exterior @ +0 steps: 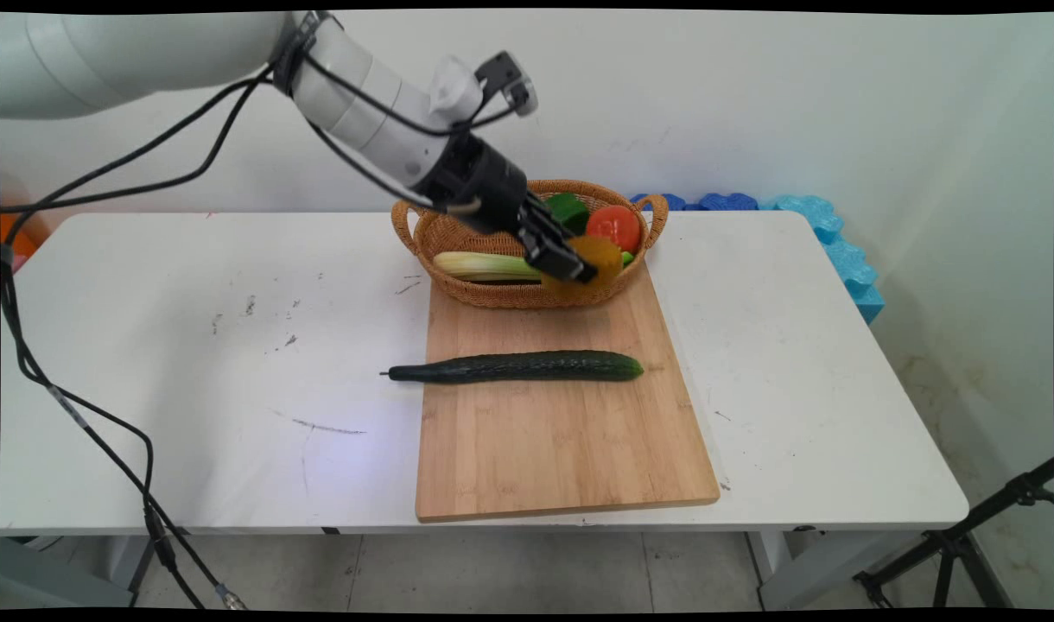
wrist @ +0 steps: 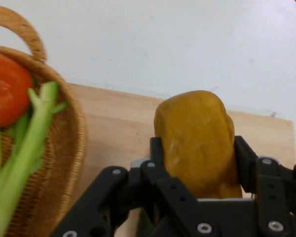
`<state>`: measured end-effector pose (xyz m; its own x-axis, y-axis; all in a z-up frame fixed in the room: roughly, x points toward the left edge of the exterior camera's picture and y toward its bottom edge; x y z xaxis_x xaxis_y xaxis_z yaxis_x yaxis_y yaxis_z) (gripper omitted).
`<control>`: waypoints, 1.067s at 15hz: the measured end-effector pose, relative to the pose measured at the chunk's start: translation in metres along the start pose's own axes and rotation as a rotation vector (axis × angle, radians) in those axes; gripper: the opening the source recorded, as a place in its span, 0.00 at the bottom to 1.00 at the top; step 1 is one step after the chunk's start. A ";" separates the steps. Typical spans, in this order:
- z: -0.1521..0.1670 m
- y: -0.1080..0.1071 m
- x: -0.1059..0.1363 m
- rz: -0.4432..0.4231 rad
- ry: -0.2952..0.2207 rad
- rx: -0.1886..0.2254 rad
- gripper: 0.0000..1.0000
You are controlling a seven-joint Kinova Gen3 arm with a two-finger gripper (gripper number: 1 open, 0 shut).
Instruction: Place the picked object on the cutting board
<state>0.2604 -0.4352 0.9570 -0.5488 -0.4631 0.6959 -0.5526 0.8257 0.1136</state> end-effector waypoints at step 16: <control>0.050 0.050 -0.061 0.072 -0.063 -0.092 0.00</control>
<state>0.2350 -0.3818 0.8846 -0.6250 -0.4187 0.6588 -0.4523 0.8821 0.1316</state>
